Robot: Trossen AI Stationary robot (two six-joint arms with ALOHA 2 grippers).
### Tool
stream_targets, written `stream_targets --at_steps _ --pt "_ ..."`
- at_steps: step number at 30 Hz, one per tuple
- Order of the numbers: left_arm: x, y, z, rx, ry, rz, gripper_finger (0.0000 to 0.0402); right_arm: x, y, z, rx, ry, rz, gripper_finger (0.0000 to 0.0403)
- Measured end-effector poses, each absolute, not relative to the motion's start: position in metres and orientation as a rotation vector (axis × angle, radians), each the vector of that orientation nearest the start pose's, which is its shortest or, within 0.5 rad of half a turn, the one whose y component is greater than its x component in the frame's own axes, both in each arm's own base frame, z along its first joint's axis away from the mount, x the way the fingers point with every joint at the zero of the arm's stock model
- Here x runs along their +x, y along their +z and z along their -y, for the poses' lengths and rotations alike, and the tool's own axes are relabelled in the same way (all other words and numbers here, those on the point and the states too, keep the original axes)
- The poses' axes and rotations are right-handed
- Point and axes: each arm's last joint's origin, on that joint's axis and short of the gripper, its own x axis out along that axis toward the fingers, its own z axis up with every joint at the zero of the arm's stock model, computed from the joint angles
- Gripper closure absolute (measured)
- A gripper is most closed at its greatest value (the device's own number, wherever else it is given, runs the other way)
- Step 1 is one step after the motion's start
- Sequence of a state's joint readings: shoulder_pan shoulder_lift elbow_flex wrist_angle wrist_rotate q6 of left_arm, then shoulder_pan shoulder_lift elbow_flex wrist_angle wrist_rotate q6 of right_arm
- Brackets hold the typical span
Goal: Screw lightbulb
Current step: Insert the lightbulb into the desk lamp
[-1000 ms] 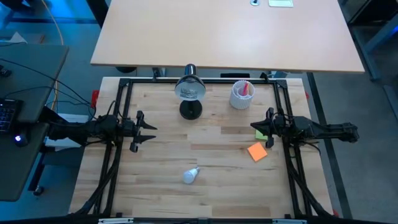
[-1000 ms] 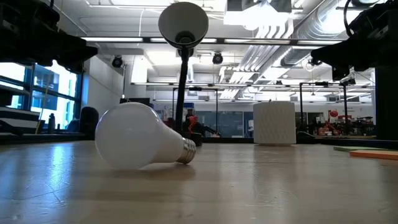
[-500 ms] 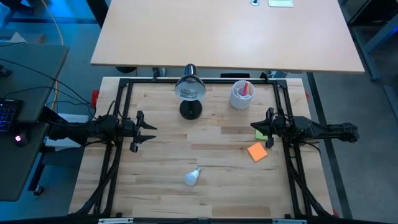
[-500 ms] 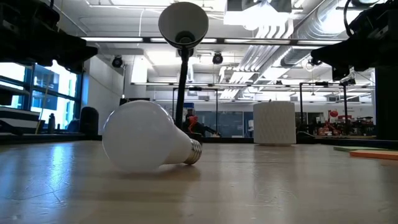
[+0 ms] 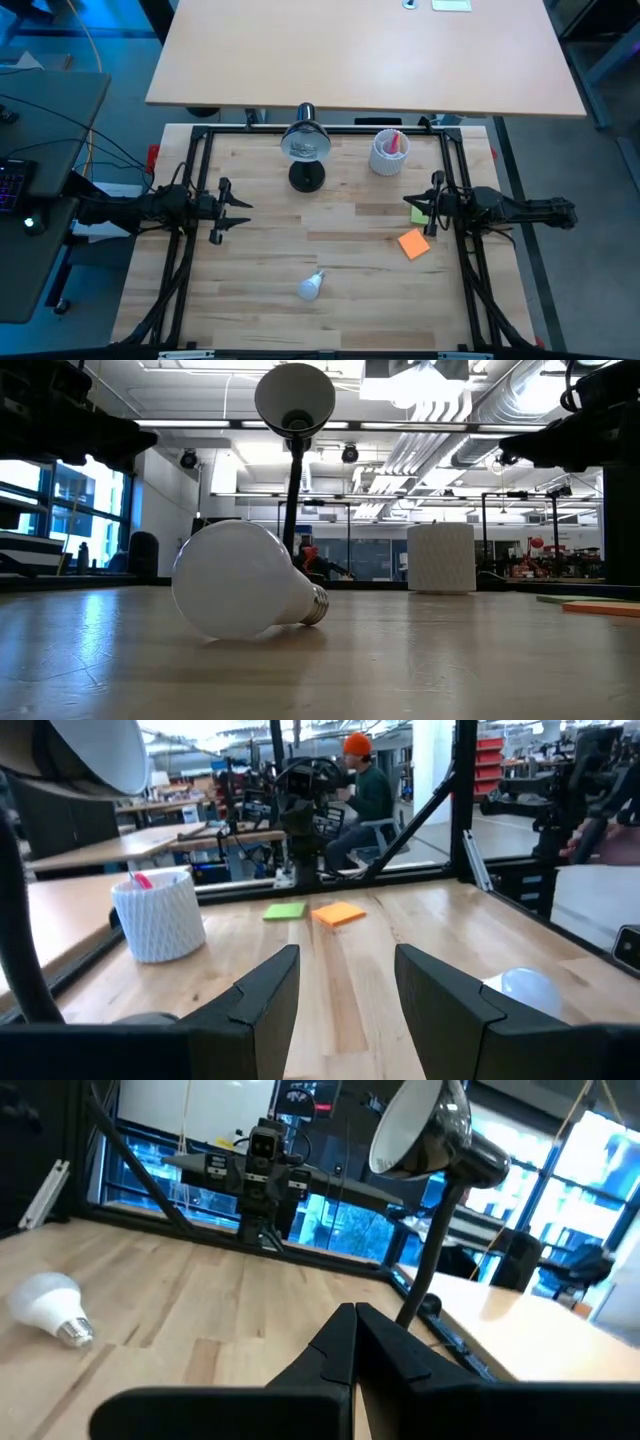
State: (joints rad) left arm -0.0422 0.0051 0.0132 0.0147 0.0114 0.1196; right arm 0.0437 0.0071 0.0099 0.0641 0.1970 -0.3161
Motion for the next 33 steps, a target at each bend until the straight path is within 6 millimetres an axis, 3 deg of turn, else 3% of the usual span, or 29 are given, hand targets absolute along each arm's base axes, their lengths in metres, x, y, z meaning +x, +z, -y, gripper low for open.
stream_targets --at_steps 8,20,24,33 --pt "0.097 0.17 0.004 0.125 -0.051 0.032 0.0241 0.097 0.175 0.001 -0.31 -0.161 0.073 0.0401" --pt "0.097 0.17 0.004 0.012 -0.054 0.029 0.0241 0.086 0.211 0.002 -0.045 -0.161 0.476 0.0401" --pt "0.097 0.17 0.004 -0.038 -0.054 0.027 0.0241 0.082 0.218 0.0 0.01 -0.088 0.566 0.0401" --pt "0.097 0.17 0.004 -0.041 -0.055 0.027 0.0241 0.082 0.22 0.0 0.095 -0.076 0.586 0.0401"
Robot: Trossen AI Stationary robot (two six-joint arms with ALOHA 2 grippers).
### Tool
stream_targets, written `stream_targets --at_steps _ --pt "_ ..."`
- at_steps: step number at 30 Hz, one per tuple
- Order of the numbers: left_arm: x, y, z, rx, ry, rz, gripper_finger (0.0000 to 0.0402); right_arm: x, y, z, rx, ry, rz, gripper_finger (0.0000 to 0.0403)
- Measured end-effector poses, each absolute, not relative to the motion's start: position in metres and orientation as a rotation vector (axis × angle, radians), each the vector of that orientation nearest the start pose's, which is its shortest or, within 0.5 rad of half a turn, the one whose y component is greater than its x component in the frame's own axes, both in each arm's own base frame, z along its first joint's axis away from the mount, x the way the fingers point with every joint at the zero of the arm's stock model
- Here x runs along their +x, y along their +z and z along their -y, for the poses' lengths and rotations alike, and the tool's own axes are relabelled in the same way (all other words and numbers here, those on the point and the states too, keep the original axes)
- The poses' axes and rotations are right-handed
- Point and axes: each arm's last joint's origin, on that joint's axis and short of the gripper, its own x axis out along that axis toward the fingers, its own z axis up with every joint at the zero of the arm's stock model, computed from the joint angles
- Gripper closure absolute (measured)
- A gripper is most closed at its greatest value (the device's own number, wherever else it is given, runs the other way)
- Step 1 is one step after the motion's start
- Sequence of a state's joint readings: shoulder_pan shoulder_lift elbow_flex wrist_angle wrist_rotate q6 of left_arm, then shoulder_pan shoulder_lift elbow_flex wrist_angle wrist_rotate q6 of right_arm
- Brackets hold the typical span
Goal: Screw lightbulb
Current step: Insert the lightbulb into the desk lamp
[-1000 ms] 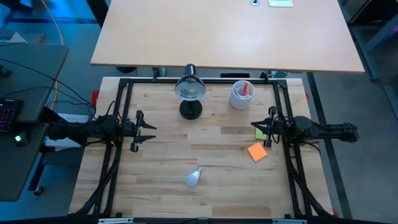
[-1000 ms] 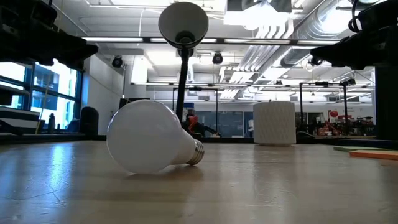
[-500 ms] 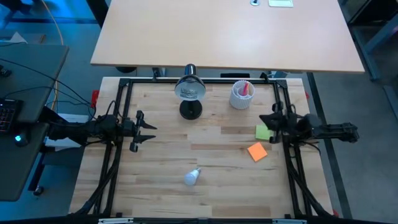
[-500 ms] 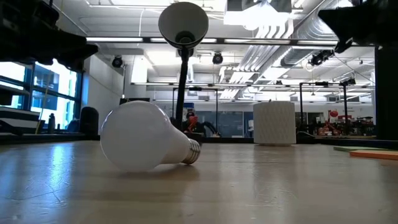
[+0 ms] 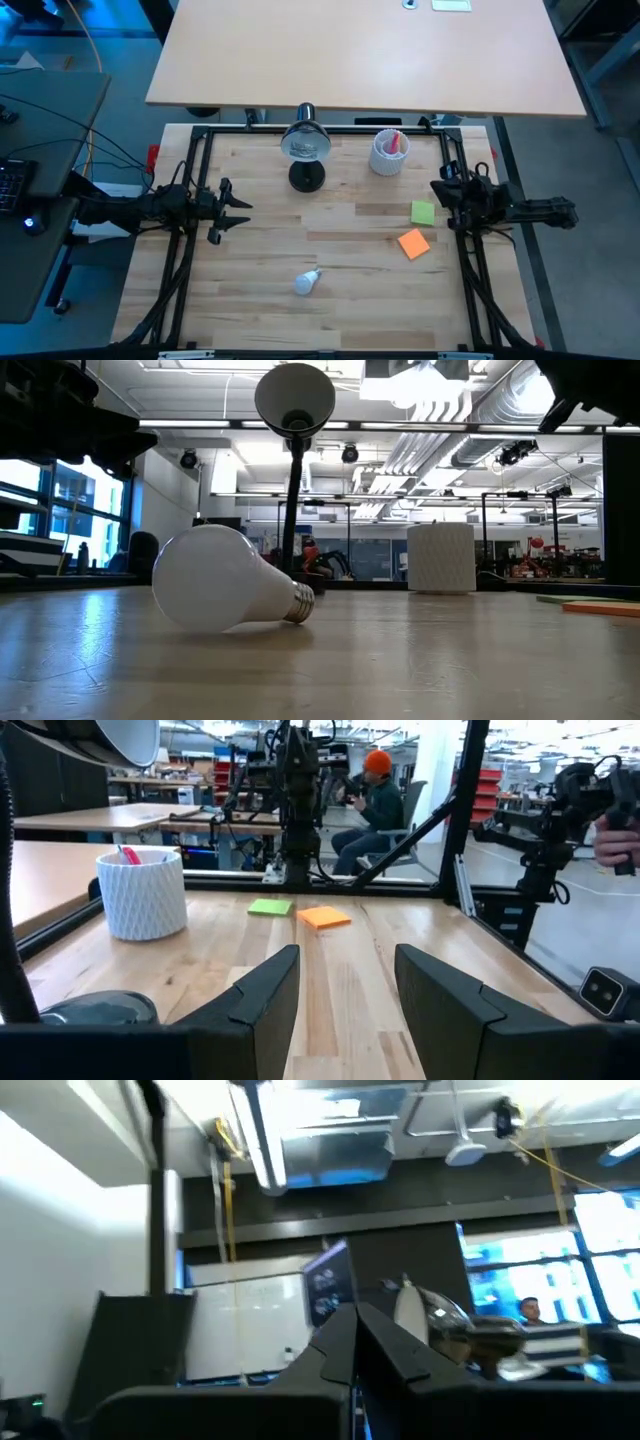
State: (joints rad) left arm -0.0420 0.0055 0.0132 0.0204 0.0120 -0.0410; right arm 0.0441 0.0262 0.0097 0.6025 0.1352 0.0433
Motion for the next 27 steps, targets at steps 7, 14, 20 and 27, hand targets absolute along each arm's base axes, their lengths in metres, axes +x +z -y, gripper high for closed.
stream_targets --at_steps 7,14,20,27 --pt "0.097 0.17 0.004 -0.041 -0.054 0.027 0.0241 0.094 0.215 0.003 0.106 -0.206 0.511 0.0401" --pt "0.097 0.17 0.004 -0.041 -0.054 0.027 0.0241 0.111 0.215 0.003 0.218 -0.203 0.419 0.0401" --pt "0.097 0.169 0.004 -0.042 -0.054 0.026 0.0241 0.134 0.229 0.001 0.221 -0.182 0.318 0.0401" --pt "0.097 0.169 0.004 -0.042 -0.054 0.026 0.0241 0.172 0.249 -0.003 0.114 -0.12 0.212 0.0401"
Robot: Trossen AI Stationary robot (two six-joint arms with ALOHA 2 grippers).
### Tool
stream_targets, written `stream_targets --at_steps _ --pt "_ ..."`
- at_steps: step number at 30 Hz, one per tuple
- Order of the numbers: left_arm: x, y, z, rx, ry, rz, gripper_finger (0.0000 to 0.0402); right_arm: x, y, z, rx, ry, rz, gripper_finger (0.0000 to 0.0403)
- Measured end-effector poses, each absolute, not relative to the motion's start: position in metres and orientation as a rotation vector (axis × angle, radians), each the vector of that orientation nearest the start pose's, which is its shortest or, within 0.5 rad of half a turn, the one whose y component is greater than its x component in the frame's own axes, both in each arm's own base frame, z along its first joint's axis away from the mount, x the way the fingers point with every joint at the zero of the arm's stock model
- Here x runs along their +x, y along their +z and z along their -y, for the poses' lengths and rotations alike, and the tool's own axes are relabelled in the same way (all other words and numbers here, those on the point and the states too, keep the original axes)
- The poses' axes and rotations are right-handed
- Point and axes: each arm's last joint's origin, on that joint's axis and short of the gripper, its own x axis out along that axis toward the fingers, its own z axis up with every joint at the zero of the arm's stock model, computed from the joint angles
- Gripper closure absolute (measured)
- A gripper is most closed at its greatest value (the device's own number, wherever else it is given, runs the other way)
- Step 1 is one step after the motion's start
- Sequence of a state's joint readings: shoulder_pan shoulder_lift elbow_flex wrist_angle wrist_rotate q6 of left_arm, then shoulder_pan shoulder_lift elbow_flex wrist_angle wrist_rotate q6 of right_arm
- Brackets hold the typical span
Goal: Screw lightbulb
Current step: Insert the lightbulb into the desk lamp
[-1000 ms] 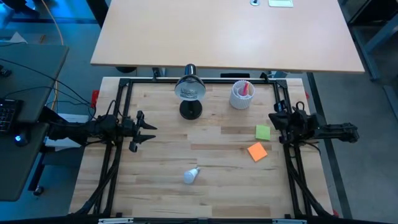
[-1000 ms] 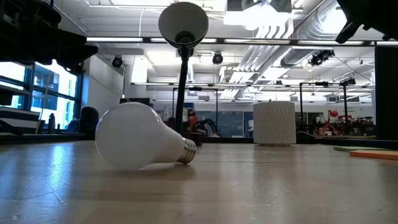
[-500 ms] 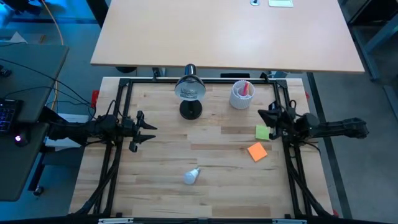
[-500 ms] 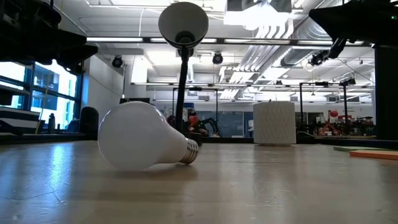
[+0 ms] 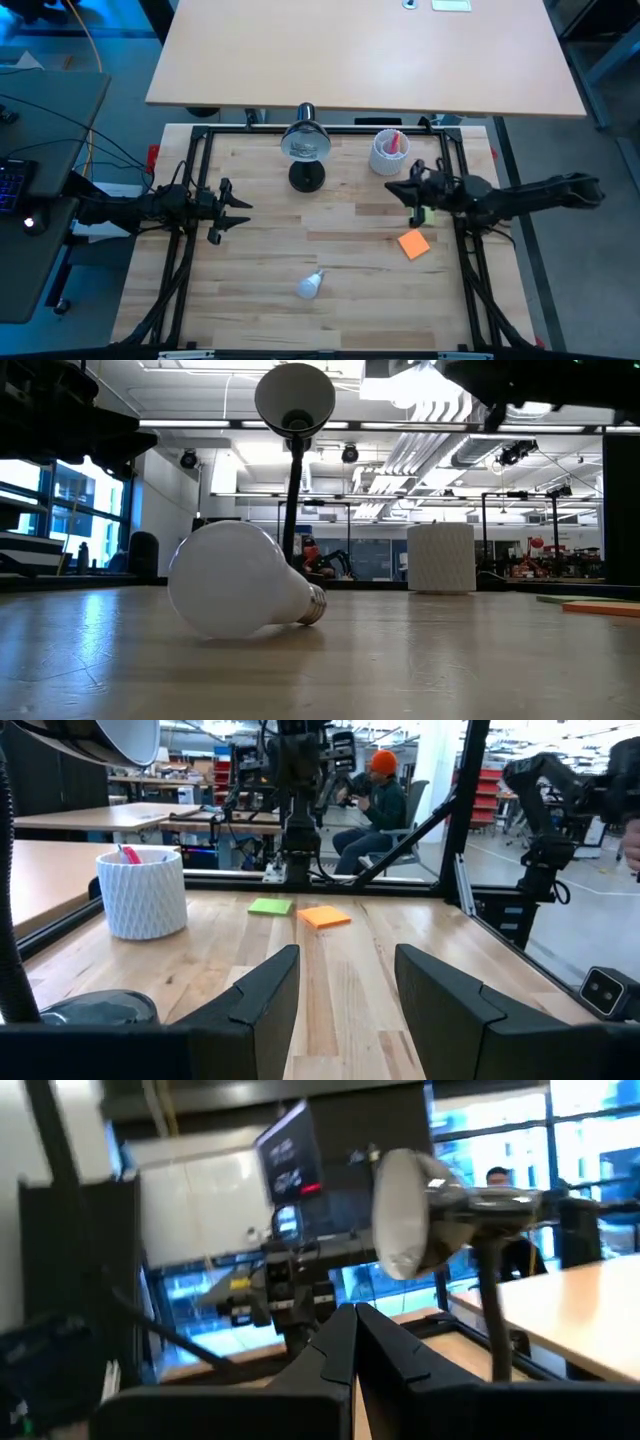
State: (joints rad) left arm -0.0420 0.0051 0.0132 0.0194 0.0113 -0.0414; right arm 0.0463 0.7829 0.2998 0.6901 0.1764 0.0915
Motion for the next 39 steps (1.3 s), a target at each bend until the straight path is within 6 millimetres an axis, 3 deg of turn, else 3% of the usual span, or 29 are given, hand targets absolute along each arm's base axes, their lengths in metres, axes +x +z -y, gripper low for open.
stream_targets --at_steps 4,7,12,19,23,31,39 --pt "0.097 0.169 0.004 -0.042 -0.054 0.026 0.0241 0.197 0.261 -0.005 0.227 -0.073 0.176 0.0401" --pt "0.097 0.169 0.004 -0.042 -0.054 0.026 0.0241 0.212 0.272 -0.001 0.322 -0.13 0.159 0.04" --pt "0.097 0.169 0.004 -0.042 -0.054 0.026 0.0241 0.239 0.288 -0.004 0.271 -0.178 0.052 0.0392" --pt "0.097 0.169 0.004 -0.042 -0.054 0.026 0.0241 0.27 0.308 -0.014 0.229 -0.445 -0.074 0.0376" --pt "0.097 0.169 0.004 -0.042 -0.054 0.026 0.0241 0.281 0.319 -0.023 0.299 -0.585 -0.019 0.0361" --pt "0.097 0.169 0.004 -0.042 -0.054 0.026 0.0241 0.3 0.32 -0.047 0.45 -0.661 0.046 0.033" --pt "0.097 0.169 0.004 -0.042 -0.054 0.026 0.0241 0.318 0.302 -0.059 0.545 -0.729 0.072 0.0328"
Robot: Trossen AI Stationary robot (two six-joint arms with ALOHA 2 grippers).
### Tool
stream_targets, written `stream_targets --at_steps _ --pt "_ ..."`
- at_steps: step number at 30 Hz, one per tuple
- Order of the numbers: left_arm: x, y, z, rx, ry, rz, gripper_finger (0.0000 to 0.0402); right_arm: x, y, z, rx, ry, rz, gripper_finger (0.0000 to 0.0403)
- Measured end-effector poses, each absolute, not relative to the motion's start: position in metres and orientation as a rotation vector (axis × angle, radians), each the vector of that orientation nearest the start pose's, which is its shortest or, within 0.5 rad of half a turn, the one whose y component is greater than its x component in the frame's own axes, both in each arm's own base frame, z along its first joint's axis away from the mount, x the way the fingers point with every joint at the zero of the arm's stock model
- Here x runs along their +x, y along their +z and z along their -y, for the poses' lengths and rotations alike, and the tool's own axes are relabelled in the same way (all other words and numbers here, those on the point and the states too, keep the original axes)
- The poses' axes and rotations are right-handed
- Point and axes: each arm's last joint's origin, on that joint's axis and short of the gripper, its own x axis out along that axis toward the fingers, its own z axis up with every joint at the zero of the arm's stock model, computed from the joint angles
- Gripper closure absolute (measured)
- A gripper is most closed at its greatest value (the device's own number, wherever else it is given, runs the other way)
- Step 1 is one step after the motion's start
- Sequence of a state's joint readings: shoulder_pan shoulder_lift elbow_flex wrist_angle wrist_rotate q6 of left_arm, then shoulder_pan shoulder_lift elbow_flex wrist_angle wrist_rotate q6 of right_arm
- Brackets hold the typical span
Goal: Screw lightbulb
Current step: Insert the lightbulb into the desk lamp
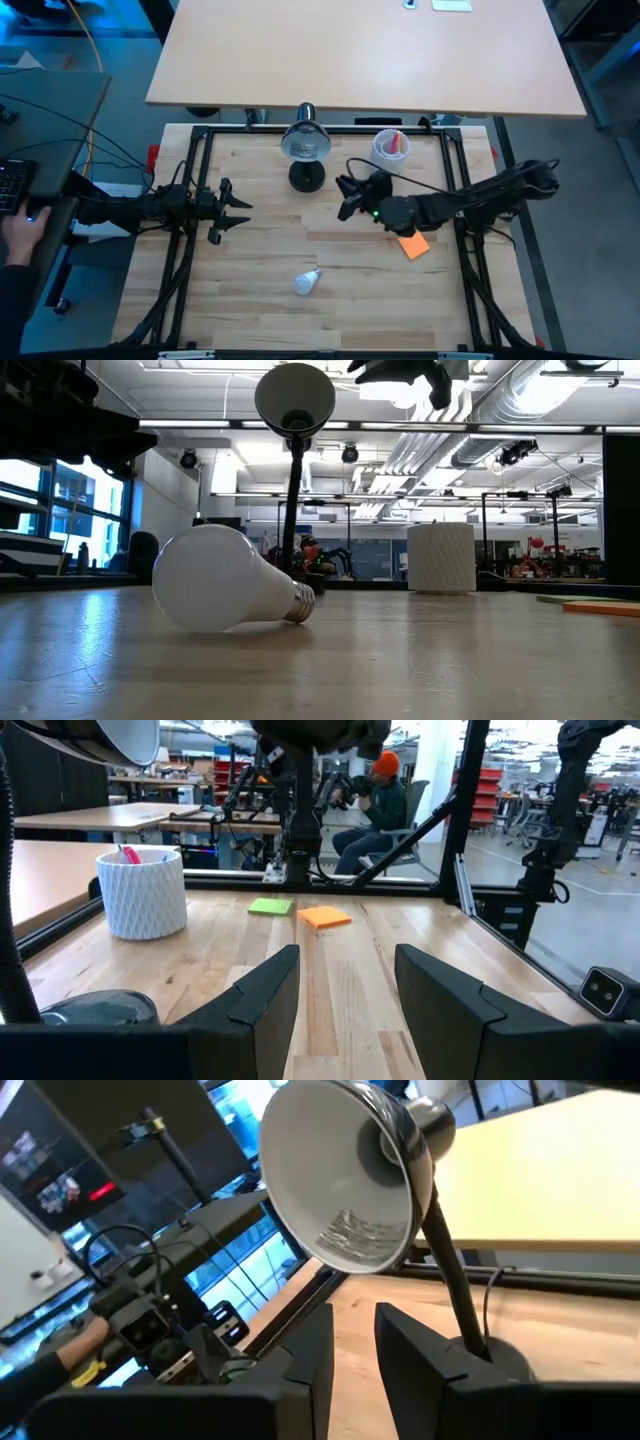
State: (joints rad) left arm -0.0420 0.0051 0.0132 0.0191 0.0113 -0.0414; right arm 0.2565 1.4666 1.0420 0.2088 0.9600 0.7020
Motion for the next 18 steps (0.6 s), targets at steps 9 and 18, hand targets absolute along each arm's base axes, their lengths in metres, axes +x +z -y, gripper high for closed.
stream_targets --at_steps 9,18 --pt "0.097 0.169 0.004 -0.042 -0.054 0.026 0.0241 0.336 0.304 -0.063 0.541 -0.712 0.107 0.0328" --pt "0.097 0.169 0.004 -0.042 -0.054 0.026 0.0241 0.341 0.331 -0.065 0.444 -0.697 0.118 0.0328"
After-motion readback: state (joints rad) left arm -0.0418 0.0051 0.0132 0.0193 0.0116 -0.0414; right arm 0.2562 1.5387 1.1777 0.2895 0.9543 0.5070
